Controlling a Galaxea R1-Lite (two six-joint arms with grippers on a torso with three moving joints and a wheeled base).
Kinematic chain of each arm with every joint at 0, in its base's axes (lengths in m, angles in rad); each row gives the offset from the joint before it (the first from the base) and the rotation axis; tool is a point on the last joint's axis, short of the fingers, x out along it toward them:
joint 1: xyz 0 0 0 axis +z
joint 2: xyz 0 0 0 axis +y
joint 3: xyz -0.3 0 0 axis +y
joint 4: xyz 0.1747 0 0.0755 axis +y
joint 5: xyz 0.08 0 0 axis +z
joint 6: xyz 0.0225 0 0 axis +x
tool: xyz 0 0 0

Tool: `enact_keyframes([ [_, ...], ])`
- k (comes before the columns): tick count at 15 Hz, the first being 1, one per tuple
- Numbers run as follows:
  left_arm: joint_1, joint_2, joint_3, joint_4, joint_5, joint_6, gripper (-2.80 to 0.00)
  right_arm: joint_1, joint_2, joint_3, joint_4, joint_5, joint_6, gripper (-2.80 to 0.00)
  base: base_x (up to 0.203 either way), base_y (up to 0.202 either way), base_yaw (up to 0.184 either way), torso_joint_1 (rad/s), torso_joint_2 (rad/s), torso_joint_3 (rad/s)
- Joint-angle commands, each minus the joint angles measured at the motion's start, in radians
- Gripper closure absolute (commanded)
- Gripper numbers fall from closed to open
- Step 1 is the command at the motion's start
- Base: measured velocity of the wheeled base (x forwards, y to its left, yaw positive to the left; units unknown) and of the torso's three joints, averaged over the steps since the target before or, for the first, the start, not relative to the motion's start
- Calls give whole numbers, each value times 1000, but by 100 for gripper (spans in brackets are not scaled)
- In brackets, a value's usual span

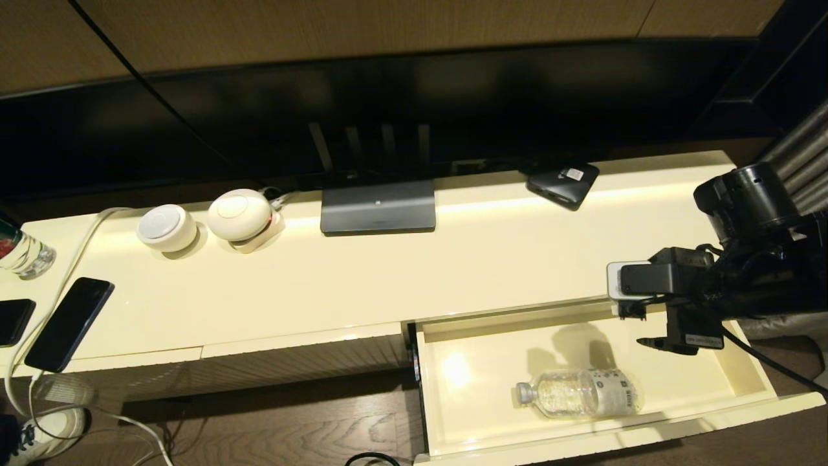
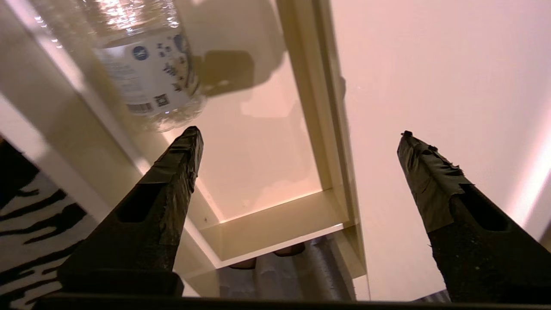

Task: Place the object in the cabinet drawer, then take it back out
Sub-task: Close the drawer

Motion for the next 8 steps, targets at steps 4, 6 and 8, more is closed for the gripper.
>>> enact_keyframes([
  [4, 0, 1, 3, 0, 0, 0, 0, -4, -153, 65, 142, 1, 48, 0, 0, 0, 0, 0, 0, 0],
  [6, 2, 1, 3, 0, 0, 0, 0, -5, -196, 79, 173, 1, 140, 0, 0, 0, 0, 0, 0, 0],
  [8, 0, 1, 3, 1, 0, 0, 0, -5, -235, 109, 202, 3, 217, 0, 0, 0, 0, 0, 0, 0],
])
